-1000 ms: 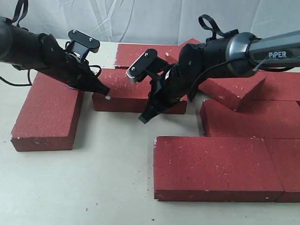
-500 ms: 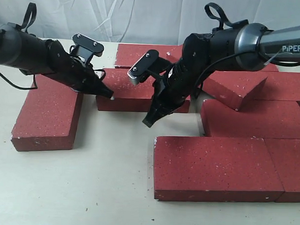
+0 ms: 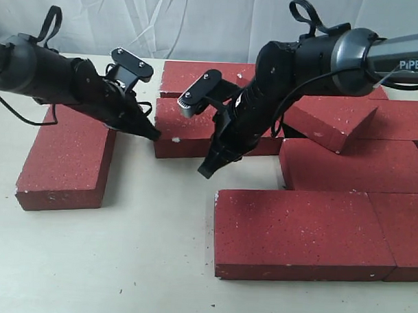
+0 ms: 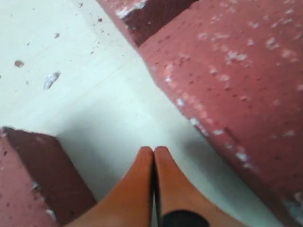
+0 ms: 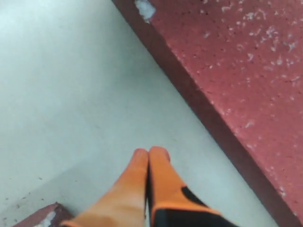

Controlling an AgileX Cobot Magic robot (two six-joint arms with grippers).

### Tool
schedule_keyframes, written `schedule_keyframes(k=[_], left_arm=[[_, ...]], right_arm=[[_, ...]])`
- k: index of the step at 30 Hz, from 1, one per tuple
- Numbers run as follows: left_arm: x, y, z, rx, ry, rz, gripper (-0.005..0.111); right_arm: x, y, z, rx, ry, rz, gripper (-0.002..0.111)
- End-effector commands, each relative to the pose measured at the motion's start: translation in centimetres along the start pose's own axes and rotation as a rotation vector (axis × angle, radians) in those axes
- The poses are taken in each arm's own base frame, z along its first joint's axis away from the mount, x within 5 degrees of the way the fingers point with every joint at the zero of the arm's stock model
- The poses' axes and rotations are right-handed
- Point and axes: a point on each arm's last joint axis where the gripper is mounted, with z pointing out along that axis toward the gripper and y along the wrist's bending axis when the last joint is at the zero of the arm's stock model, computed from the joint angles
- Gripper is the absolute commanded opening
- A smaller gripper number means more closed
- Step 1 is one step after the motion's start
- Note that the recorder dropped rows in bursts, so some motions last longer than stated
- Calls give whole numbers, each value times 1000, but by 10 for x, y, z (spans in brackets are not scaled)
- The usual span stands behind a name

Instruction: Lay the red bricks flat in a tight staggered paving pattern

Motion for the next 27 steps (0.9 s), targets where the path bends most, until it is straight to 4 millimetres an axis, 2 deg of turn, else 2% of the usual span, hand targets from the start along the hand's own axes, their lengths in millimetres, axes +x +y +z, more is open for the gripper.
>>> schedule_keyframes(k=[1, 5, 10, 17, 23, 27], left_arm=[[8, 17, -1, 5, 54, -55, 0], [9, 11, 0, 29, 78, -57, 0], [6, 8, -1, 49, 85, -78, 0], [-2, -8, 0, 53, 46, -32, 0], [-4, -8, 0, 37, 16, -29, 0], [-4, -8, 0, 38, 16, -35, 0]], right_arm=[[0, 10, 5, -91, 17, -95, -1], [-3, 3, 30, -48, -13, -74, -1], [-11, -4, 38, 11, -86, -30, -1], [-13, -15, 56, 113, -167, 18, -1], [-13, -16, 59, 126, -177, 19, -1], [-12, -11, 52, 70, -129, 13, -1]])
